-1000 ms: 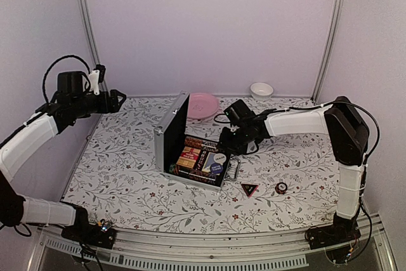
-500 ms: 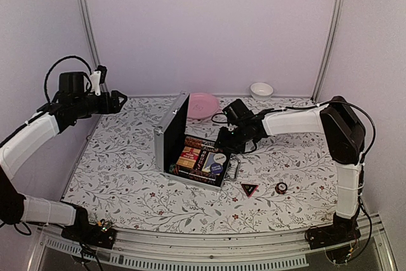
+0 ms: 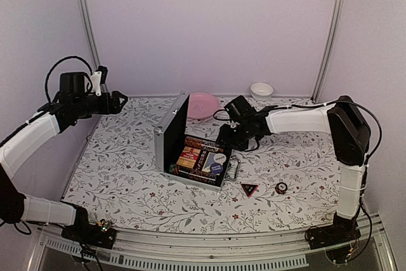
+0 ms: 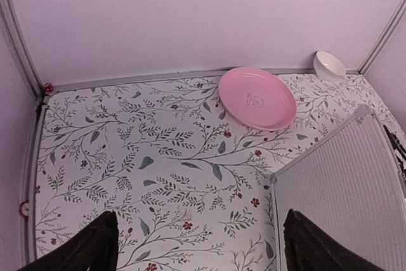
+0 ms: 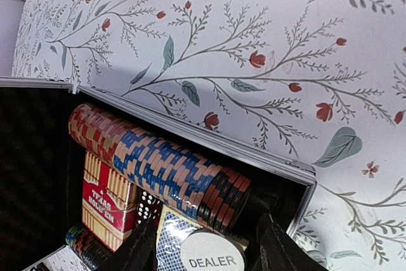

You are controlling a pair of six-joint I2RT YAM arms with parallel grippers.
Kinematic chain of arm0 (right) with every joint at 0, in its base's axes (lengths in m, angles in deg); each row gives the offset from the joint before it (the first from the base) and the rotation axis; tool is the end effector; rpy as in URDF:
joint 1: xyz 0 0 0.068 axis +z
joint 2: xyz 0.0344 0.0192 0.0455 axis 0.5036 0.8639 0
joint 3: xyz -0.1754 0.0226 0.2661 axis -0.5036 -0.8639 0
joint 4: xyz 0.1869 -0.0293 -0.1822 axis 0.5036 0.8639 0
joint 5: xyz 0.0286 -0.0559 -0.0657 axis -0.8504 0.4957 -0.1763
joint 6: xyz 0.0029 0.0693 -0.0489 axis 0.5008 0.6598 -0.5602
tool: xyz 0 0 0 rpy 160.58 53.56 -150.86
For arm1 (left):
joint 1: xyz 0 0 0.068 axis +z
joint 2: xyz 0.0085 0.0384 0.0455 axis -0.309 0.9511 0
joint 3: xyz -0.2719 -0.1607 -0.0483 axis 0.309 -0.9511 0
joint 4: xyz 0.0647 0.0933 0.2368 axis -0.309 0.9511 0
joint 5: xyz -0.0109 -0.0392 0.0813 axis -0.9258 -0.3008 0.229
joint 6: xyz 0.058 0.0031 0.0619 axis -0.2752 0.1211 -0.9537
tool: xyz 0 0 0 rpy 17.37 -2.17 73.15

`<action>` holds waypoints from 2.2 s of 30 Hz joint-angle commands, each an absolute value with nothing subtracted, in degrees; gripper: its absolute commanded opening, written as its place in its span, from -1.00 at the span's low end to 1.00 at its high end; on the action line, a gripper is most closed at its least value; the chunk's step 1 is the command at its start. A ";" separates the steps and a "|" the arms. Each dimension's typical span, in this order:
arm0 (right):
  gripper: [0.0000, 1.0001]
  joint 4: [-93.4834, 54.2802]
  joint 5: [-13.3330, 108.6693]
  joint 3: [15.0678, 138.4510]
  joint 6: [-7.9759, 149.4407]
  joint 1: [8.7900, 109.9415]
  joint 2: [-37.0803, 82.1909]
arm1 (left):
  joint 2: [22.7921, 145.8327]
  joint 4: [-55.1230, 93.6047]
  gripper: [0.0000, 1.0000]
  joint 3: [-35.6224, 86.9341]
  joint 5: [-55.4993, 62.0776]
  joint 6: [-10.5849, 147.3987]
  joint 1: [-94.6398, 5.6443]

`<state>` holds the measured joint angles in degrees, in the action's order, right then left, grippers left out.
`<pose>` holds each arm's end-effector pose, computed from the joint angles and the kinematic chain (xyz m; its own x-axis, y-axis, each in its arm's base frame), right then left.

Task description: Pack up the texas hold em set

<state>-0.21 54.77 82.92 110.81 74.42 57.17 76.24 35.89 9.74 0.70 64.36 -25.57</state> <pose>0.3442 0.3356 0.1871 -0.9076 0.1360 -0.3973 -0.0561 0.8984 0.4356 0.2814 -0.0517 0.3493 -0.4640 -0.0682 -0.8832 0.2389 0.9504 -0.1989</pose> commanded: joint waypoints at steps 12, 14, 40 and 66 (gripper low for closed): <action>0.19 20.95 67.53 73.27 102.86 73.32 34.88 | 71.30 32.27 0.82 6.37 3.47 62.68 -25.10; 0.22 24.58 68.44 69.64 104.00 73.20 31.69 | 69.84 31.44 0.82 5.59 4.83 62.40 -25.07; 0.24 26.74 61.68 50.15 111.19 72.57 28.62 | 68.15 29.98 0.84 4.29 6.29 61.49 -25.08; -0.06 23.51 59.79 47.46 111.88 73.50 33.76 | 67.80 30.06 0.84 4.36 6.14 61.40 -25.04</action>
<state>24.69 61.18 49.46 111.49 73.00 32.30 67.82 31.06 4.73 6.08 62.37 -25.57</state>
